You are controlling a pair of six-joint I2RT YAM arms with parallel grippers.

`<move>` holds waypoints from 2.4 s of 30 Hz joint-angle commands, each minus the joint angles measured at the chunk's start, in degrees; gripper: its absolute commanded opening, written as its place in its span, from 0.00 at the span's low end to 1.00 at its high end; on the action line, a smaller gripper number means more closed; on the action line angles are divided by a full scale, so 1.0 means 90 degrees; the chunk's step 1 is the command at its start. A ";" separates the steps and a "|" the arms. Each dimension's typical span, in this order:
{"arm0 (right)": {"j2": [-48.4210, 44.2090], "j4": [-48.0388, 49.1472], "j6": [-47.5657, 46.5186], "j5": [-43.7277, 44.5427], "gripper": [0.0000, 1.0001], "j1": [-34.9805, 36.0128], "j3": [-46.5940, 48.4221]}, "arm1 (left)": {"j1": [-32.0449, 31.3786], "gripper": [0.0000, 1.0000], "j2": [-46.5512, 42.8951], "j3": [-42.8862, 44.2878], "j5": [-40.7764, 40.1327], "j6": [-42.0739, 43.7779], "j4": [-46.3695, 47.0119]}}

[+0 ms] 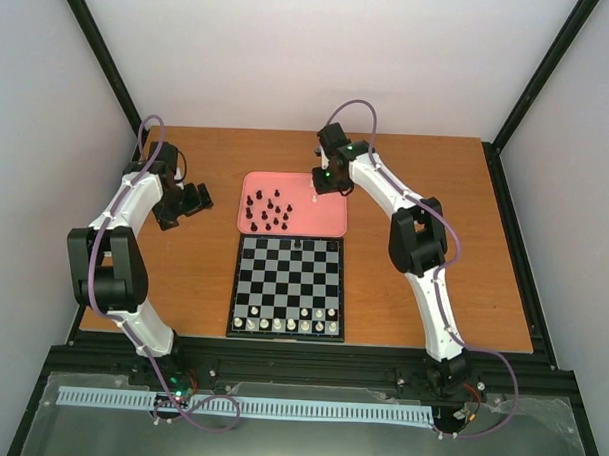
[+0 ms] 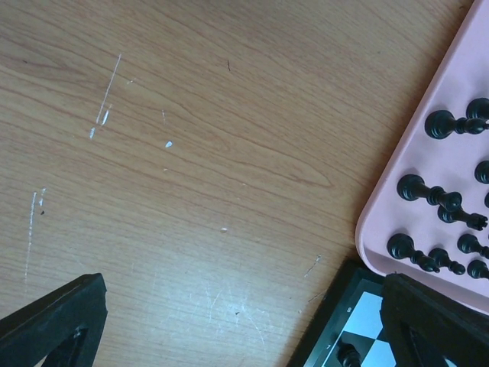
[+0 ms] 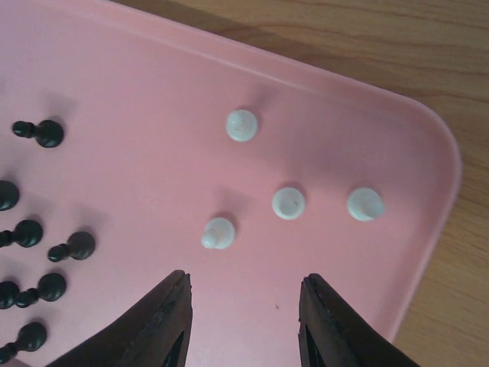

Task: Set up the chess pieces on the board
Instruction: Pick up the chess piece from the storage box.

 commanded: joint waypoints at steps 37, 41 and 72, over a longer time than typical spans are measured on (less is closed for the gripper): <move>0.1440 -0.0157 -0.0183 -0.0410 0.28 0.0103 0.1350 | -0.0028 1.00 0.0711 0.0508 0.0053 0.0094 -0.0089; 0.1498 -0.0209 -0.0190 -0.0413 0.27 0.0103 0.1425 | -0.0026 1.00 0.0710 0.0498 0.0062 0.0096 -0.0081; -0.0850 -0.0497 -0.0337 -0.0397 0.10 0.0916 -0.0384 | -0.0026 1.00 0.0450 0.0433 0.0038 0.0114 -0.0089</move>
